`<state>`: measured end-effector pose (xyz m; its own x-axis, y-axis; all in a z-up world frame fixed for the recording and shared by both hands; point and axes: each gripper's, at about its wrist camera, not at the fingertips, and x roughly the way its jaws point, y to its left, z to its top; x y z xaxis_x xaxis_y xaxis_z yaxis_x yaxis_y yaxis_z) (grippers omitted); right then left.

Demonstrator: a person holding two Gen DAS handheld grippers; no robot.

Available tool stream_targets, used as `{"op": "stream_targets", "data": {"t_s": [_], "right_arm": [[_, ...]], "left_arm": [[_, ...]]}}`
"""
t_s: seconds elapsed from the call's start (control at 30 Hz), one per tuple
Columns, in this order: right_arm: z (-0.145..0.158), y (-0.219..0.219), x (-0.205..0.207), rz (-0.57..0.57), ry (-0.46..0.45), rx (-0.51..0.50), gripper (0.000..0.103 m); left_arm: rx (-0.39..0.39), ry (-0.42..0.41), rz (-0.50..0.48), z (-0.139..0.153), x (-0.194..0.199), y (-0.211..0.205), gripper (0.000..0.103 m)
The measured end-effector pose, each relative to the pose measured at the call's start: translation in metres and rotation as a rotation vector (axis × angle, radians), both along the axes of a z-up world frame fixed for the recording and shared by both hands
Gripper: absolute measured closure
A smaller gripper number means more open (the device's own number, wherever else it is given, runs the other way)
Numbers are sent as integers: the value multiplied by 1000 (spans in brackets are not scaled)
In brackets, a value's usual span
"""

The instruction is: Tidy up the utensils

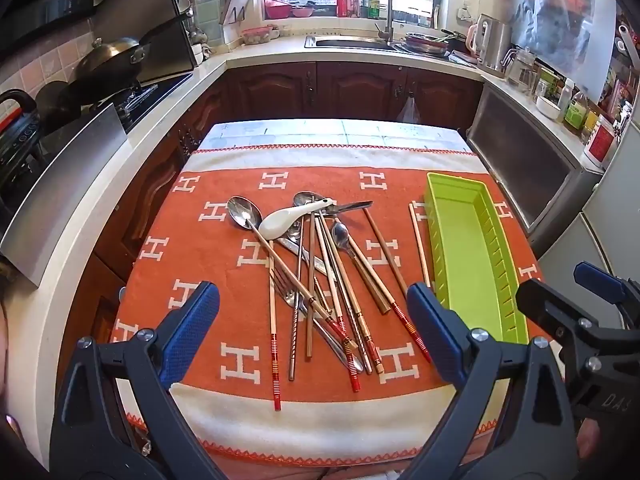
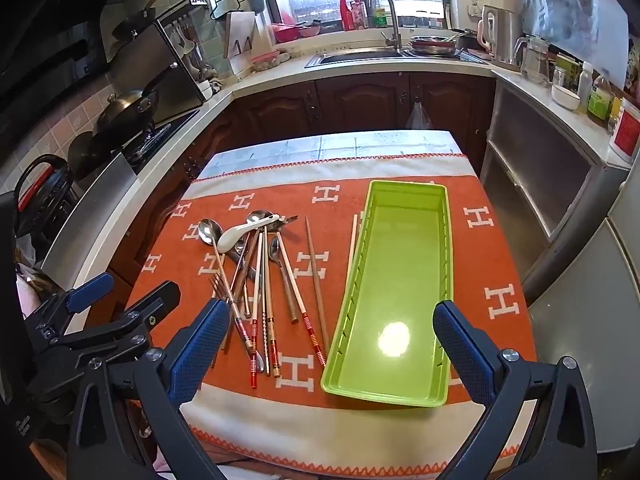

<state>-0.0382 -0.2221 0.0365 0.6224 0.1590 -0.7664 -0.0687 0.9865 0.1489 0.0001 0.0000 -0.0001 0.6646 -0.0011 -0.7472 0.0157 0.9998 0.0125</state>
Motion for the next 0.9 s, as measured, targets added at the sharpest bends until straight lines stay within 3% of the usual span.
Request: {"op": "stream_targets", "data": {"t_s": [0.9], "right_arm": [[-2,7,20,-4,10,-55,0]], "left_arm": [[-4,11,-16,-4,16,5,9]]}}
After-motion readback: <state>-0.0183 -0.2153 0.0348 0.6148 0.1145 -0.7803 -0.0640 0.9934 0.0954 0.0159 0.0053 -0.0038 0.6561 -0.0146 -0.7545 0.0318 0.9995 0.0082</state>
